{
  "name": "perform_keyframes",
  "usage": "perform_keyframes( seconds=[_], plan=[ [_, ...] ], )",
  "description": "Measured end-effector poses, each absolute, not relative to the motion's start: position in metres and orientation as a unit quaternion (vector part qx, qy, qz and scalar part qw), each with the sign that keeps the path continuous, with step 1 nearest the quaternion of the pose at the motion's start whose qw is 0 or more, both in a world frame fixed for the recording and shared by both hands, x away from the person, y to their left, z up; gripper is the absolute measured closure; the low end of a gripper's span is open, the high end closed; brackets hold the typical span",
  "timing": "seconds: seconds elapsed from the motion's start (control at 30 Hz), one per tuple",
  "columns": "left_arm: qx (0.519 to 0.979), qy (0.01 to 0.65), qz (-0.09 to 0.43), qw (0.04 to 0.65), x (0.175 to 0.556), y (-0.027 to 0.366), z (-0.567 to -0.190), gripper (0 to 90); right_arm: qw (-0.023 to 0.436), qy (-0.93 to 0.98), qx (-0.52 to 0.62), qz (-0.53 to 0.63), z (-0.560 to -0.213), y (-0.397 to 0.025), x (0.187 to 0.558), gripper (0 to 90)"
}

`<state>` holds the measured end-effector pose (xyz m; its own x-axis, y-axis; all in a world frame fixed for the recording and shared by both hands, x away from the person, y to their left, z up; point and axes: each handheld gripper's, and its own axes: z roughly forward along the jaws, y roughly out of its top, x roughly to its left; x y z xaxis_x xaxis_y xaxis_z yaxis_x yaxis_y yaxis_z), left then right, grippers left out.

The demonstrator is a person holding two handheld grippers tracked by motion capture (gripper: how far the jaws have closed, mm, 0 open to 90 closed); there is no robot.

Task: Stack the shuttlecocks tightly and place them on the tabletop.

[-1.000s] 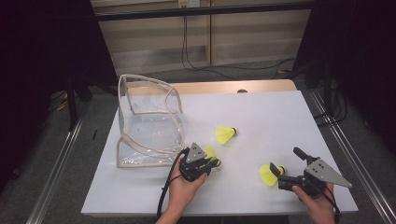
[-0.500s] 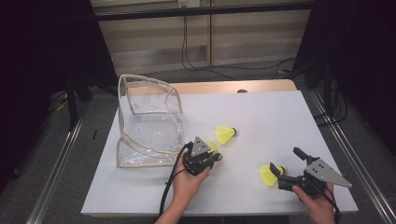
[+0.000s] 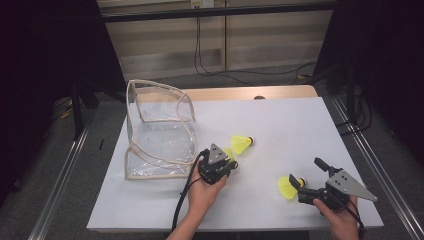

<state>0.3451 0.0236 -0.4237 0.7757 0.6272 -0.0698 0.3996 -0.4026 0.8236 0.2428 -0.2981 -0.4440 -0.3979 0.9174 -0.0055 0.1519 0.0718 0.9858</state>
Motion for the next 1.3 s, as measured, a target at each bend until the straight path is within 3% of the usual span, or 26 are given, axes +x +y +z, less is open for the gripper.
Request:
perform_keyframes(
  seconds=[0.83,1.3],
  plan=[
    [0.836,0.316,0.158,0.420,0.354,0.012,-0.423,82.6,0.356,0.640,0.416,0.539,-0.444,-0.298,0.243,1.5],
    [0.826,0.320,0.172,0.432,0.355,0.007,-0.420,79.1,0.356,0.640,0.416,0.539,-0.444,-0.298,0.243,1.5]
  ],
)
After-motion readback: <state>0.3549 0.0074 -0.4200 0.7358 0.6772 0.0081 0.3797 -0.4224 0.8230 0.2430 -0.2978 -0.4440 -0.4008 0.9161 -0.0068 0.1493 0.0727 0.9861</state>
